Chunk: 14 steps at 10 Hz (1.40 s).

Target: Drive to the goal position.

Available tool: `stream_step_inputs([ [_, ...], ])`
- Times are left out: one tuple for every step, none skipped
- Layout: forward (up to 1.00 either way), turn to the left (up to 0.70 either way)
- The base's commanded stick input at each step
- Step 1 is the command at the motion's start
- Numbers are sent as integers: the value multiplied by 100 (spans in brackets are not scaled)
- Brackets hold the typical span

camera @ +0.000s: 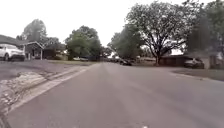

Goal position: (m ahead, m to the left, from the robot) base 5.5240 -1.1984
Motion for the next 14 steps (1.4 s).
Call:
stream_step_inputs([
  [70, 0],
  [70, 0],
  [70, 0],
  [70, 0],
  [70, 0],
  [70, 0],
  [70, 0],
  [70, 0],
  [70, 0],
  [70, 0],
  [70, 0],
  [70, 0],
  [70, 0],
  [70, 0],
])
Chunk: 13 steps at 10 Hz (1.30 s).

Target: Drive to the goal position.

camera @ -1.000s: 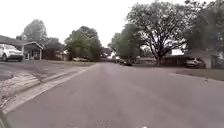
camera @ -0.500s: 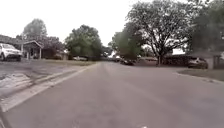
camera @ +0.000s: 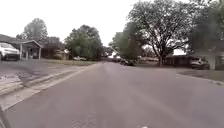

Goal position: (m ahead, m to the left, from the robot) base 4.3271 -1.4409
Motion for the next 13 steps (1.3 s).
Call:
stream_step_inputs([
  [70, 0],
  [70, 0],
  [70, 0],
  [70, 0],
  [70, 0],
  [70, 0],
  [70, 0],
  [70, 0],
  [70, 0],
  [70, 0],
  [70, 0],
  [70, 0],
  [70, 0],
])
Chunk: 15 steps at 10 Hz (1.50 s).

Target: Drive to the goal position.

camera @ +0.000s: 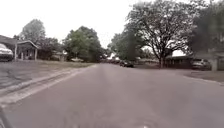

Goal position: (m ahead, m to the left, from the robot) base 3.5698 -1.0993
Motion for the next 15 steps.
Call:
stream_step_inputs([
  [70, 0],
  [70, 0],
  [70, 0],
  [70, 0],
  [70, 0],
  [70, 0],
  [70, 0],
  [70, 0],
  [70, 0],
  [70, 0],
  [70, 0],
  [70, 0],
  [70, 0],
  [70, 0],
  [70, 0],
])
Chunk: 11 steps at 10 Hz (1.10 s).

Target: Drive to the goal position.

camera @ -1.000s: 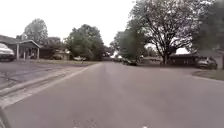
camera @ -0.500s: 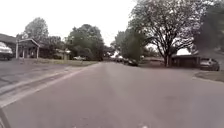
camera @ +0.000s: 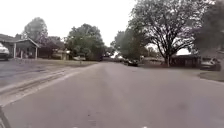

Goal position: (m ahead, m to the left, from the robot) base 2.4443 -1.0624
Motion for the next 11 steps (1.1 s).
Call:
stream_step_inputs([
  [70, 0],
  [70, 0],
  [70, 0],
  [70, 0],
  [70, 0],
  [70, 0],
  [70, 0],
  [70, 0],
  [70, 0],
  [70, 0],
  [70, 0],
])
